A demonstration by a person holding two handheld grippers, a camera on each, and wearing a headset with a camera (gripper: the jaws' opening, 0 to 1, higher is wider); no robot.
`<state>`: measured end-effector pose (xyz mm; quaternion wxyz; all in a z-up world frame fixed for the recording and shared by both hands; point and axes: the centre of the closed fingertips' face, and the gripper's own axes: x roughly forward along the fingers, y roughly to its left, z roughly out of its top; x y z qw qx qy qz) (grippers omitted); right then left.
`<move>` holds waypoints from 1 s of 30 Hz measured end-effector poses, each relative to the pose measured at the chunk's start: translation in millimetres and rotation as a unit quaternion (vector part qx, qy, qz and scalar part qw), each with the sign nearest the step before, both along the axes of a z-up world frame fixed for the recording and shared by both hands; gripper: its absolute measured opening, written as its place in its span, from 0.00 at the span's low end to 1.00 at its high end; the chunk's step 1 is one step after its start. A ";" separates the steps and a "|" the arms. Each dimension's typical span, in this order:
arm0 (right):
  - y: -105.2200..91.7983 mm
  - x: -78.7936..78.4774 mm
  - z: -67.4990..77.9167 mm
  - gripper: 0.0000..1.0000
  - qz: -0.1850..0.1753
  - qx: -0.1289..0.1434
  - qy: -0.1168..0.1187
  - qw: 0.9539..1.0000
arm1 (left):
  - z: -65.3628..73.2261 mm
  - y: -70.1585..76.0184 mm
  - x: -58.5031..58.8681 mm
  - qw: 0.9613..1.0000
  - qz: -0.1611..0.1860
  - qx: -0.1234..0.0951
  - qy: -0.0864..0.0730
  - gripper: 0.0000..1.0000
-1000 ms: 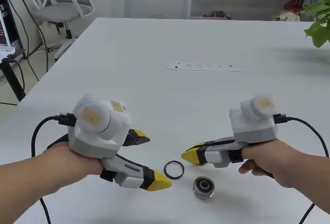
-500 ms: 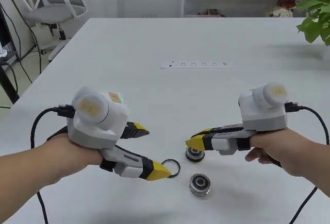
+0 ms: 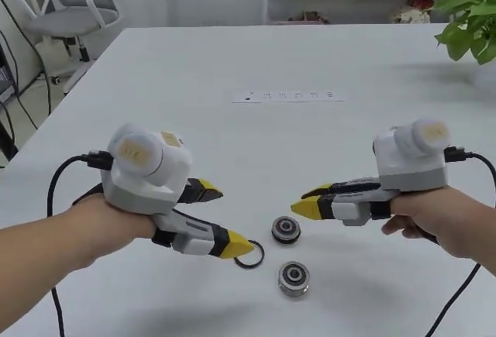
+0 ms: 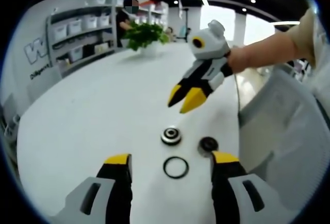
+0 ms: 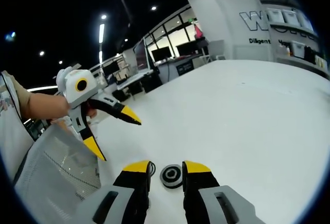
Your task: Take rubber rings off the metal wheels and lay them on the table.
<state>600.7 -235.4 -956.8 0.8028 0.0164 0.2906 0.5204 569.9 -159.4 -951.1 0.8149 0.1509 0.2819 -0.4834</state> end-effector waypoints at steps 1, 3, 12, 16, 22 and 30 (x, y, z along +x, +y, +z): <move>-1.9 0.2 -1.6 0.21 0.000 -0.002 -0.001 1.000 | -0.9 -0.7 0.8 1.000 0.000 0.000 0.000 0.61; -5.1 0.0 -5.1 0.22 0.001 -0.006 -0.003 1.000 | -3.0 -3.0 2.2 1.000 -0.001 0.001 0.002 0.61; -12.0 -1.2 -17.8 0.23 0.008 -0.020 -0.009 1.000 | -8.9 -12.4 7.9 1.000 -0.009 0.004 0.007 0.59; -12.4 -2.1 -21.8 0.25 0.013 -0.023 -0.011 1.000 | -12.0 -17.0 10.5 1.000 -0.014 0.008 0.008 0.58; -10.4 -4.8 -31.2 0.27 0.028 -0.034 -0.018 0.999 | -18.3 -25.8 13.6 1.000 -0.020 0.008 0.012 0.56; -4.7 -7.2 -46.5 0.28 0.046 -0.052 -0.022 0.997 | -27.0 -33.1 15.7 1.000 -0.022 0.006 0.020 0.53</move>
